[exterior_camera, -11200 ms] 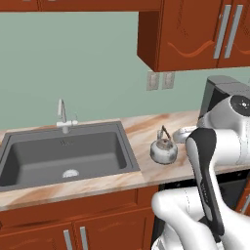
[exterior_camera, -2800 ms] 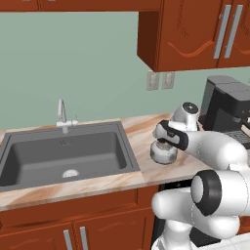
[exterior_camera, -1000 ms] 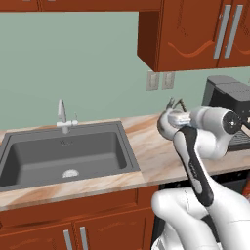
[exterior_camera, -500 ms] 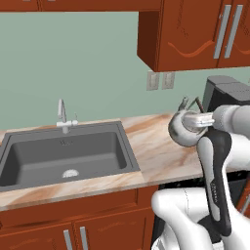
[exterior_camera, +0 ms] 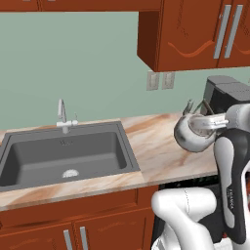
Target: Pick the kettle from the counter and place it on a stove burner. Then turn the burner on.
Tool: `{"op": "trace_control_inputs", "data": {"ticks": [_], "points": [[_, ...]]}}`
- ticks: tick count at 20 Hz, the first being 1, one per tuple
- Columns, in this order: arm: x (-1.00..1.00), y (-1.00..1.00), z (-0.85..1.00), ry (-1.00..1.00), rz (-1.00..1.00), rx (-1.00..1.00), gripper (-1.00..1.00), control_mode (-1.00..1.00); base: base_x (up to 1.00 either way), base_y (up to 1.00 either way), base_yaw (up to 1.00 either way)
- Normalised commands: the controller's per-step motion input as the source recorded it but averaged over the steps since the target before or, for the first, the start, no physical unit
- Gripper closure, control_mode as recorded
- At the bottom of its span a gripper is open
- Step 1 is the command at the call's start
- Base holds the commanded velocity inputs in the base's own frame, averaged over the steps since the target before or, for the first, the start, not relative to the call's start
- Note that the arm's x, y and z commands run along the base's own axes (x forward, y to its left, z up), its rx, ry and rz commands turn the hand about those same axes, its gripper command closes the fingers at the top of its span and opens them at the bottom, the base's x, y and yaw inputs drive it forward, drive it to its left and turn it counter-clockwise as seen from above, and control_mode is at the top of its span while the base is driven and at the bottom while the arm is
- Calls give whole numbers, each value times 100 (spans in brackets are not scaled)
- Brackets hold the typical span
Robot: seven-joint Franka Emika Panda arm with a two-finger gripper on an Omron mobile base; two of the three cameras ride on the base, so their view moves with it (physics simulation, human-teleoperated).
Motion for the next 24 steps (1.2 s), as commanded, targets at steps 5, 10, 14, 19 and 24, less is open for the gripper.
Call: {"op": "trace_control_inputs", "data": {"ticks": [5, 10, 14, 19, 24], "points": [[-10, 0, 0, -1, 0, 0, 100, -100, 0, 0, 0], [-10, 0, 0, -3, 0, 0, 100, 100, -47, 10, 2], [0, 0, 0, 0, 0, 0, 100, 100, -29, 62, 1], [0, 0, 0, 0, 0, 0, 100, 100, -1, 97, 0], [0, 0, 0, 0, 0, 0, 100, 100, 0, 100, 0]]}}
